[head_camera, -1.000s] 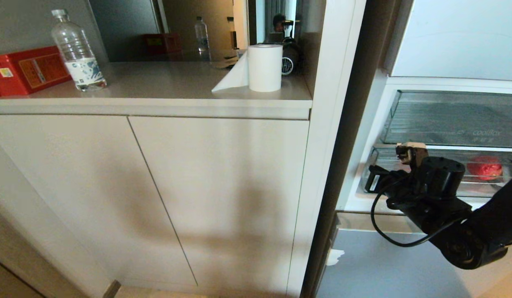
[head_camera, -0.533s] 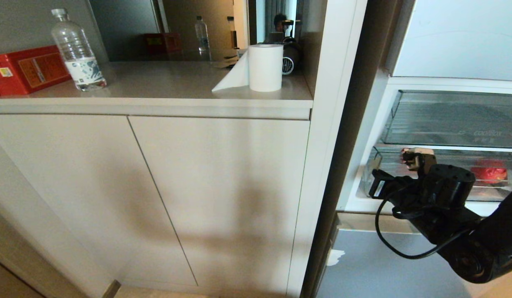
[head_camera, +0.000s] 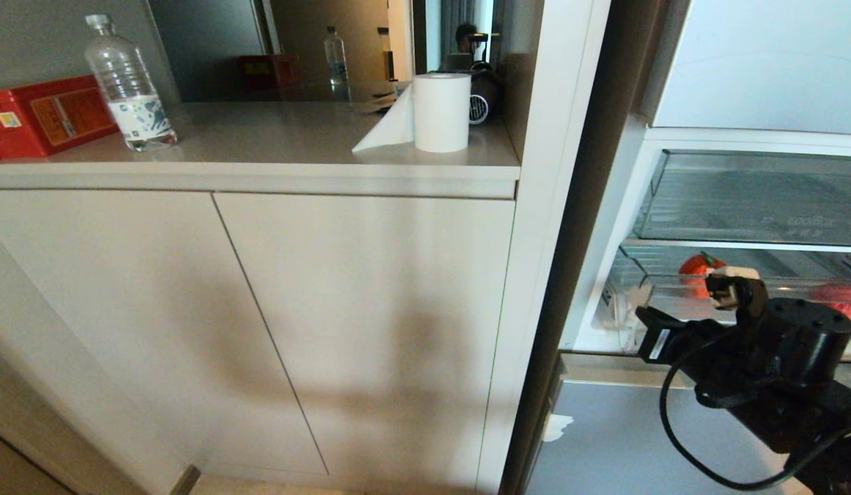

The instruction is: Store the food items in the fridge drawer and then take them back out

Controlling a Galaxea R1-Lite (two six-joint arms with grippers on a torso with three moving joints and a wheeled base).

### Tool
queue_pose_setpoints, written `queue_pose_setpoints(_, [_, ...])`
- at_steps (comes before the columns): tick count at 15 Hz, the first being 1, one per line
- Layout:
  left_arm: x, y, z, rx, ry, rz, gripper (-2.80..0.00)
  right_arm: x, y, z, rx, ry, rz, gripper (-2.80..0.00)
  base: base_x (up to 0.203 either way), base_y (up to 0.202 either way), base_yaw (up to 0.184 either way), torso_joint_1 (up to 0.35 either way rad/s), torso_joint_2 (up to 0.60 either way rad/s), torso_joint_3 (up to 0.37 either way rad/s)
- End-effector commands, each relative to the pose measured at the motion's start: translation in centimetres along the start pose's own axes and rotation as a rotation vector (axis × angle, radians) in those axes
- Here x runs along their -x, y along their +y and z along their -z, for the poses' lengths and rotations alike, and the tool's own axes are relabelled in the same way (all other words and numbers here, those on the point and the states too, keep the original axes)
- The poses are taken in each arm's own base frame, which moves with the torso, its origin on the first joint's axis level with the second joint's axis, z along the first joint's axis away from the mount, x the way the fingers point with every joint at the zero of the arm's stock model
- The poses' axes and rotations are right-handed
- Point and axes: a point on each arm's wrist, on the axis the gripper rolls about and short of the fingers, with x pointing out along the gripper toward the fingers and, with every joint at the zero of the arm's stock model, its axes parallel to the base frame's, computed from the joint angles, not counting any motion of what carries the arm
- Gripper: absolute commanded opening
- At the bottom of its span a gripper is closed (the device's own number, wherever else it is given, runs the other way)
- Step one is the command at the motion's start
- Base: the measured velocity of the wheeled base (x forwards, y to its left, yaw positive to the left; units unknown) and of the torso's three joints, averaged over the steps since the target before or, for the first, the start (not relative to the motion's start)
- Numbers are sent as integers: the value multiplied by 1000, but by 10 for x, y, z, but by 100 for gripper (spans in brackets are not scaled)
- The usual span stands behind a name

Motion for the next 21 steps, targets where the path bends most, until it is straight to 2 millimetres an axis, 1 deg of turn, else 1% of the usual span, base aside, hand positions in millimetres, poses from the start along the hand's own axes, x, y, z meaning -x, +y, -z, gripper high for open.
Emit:
queue_pose_setpoints(1, [0,0,0,0,2,0,-280,26,-2,-6,-2,-18,-13,-280,0,0,0,0,0,0])
queue_pose_setpoints(2, [0,0,0,0,2,0,-280,35,-2,-7,-2,-22,-28,-280,0,0,0,0,0,0])
queue_pose_setpoints(3, [0,0,0,0,2,0,-280,45,-3,-8,-1,-21,-43,0,0,0,0,0,0,0])
queue_pose_setpoints(5, [0,0,0,0,2,0,-280,62,-5,-7,2,-17,-50,0,0,0,0,0,0,0])
queue_pose_setpoints(9, [0,0,0,0,2,0,-280,103,-11,-8,0,-43,-55,0,0,0,0,0,0,0])
queue_pose_setpoints(13, [0,0,0,0,1,0,-280,142,-14,-24,-3,-111,-63,0,0,0,0,0,0,0])
queue_pose_setpoints(15, [0,0,0,0,0,0,-280,161,-14,-38,1,-96,-56,0,0,0,0,0,0,0])
queue_pose_setpoints(16, [0,0,0,0,2,0,-280,168,-14,-45,8,-21,-40,0,0,0,0,0,0,0])
queue_pose_setpoints(18, [0,0,0,0,2,0,-280,182,-10,-79,13,84,-15,0,0,0,0,0,0,0])
queue_pose_setpoints(19, [0,0,0,0,1,0,-280,185,-7,-96,13,109,3,0,0,0,0,0,0,0])
queue_pose_setpoints(20, [0,0,0,0,2,0,-280,180,-6,-107,20,148,40,-280,0,0,0,0,0,0])
queue_pose_setpoints(21, [0,0,0,0,2,0,-280,164,-6,-110,30,200,81,-280,0,0,0,0,0,0])
